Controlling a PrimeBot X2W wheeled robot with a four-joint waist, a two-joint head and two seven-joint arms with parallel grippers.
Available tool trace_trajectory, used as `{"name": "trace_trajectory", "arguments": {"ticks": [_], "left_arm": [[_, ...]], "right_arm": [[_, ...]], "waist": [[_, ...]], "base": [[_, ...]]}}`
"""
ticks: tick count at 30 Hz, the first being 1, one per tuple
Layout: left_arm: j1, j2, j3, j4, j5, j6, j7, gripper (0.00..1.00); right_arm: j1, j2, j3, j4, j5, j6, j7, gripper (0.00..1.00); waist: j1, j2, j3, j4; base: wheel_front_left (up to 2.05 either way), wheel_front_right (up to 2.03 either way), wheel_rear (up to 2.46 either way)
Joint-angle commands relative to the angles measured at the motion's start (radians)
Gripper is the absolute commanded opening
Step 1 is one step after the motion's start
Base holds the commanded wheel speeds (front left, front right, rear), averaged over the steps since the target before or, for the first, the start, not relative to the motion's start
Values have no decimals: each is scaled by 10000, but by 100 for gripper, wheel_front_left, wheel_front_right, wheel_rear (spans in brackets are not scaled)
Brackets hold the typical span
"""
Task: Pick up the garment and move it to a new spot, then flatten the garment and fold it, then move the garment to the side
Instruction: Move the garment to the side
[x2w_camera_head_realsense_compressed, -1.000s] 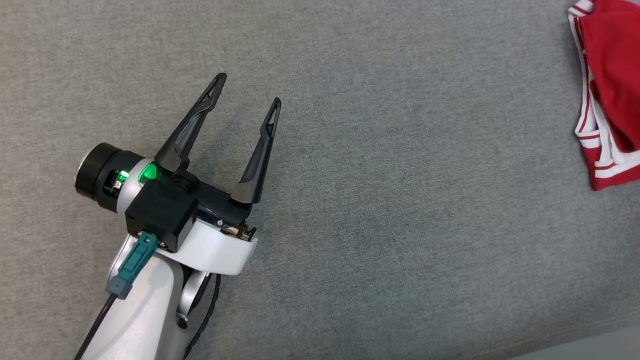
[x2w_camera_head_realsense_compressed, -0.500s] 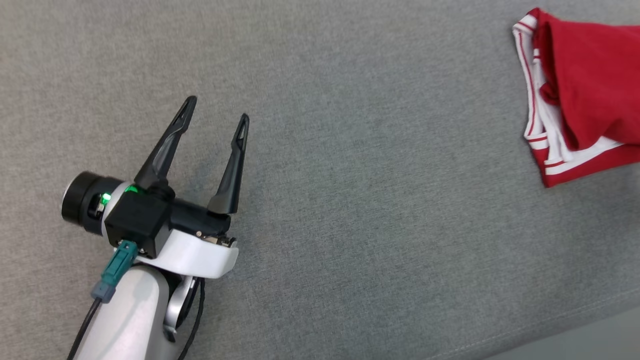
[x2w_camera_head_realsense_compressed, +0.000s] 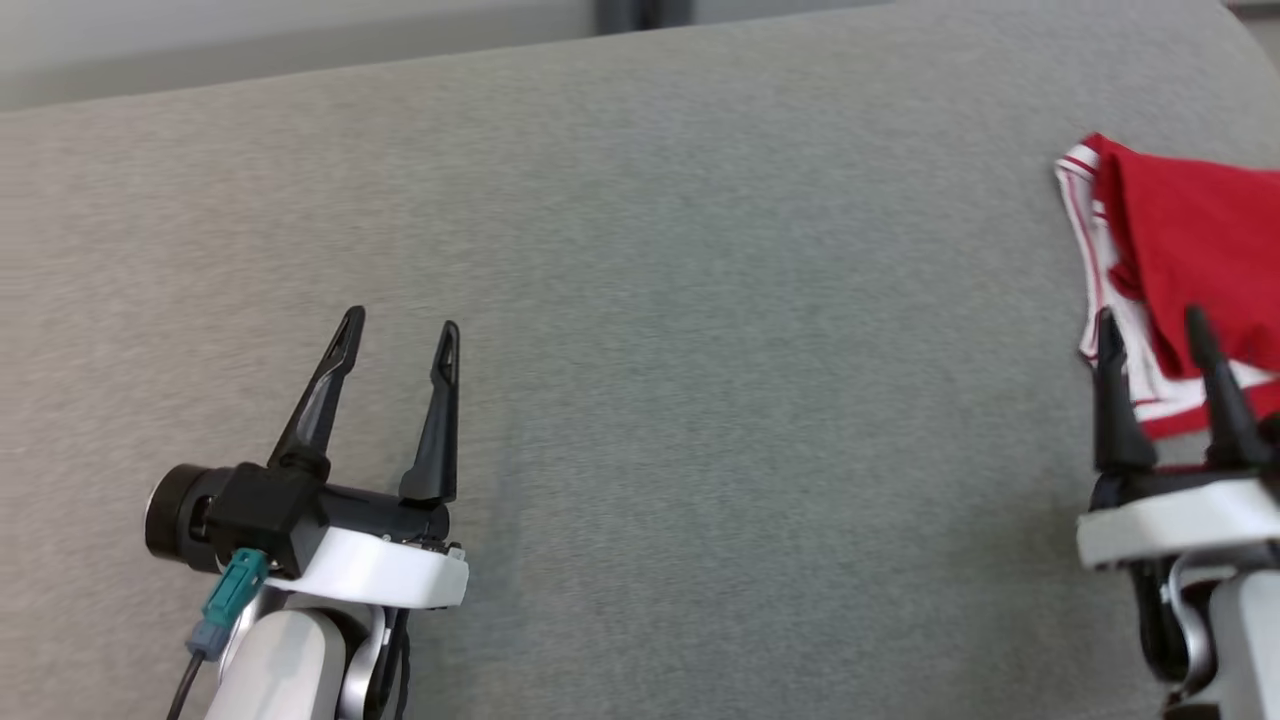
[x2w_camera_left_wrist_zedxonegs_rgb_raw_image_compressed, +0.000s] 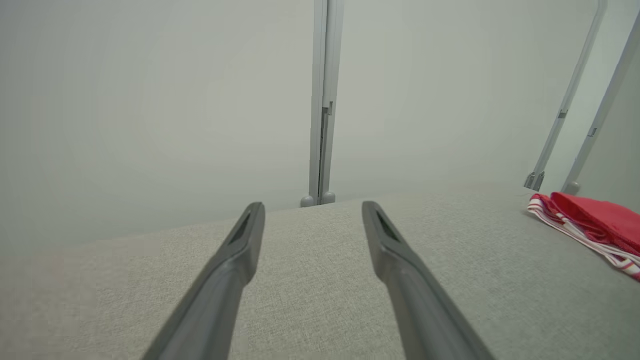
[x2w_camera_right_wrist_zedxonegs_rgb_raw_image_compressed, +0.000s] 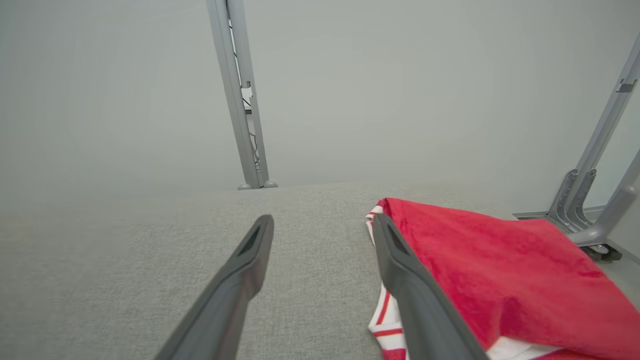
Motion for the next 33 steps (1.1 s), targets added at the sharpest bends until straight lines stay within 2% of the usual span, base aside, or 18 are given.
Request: {"name": "trace_trajectory", "arguments": {"ticks": [1, 7, 12, 33], "left_arm": [[158, 0, 101, 89, -90, 99, -93, 100], [490, 7, 341, 434, -245, 316, -242, 100], [915, 165, 658, 687, -289, 520, -322, 100], [2052, 457, 720, 1583, -669, 331, -340, 100]], "right_arm": [[315, 77, 12, -324, -126, -4, -48, 100], [1209, 450, -2, -1109, -415, -4, -47, 100], [1808, 575, 72, -1394, -629, -4, -46, 100], [3644, 600, -156, -2425, -684, -4, 810, 100]], "waist": [[0, 0, -396, 709], [0, 0, -795, 1533], [0, 0, -1190, 1880], [0, 0, -2743, 1677]], "base": [[0, 0, 0], [0, 0, 0], [0, 0, 0], [0, 0, 0]]}}
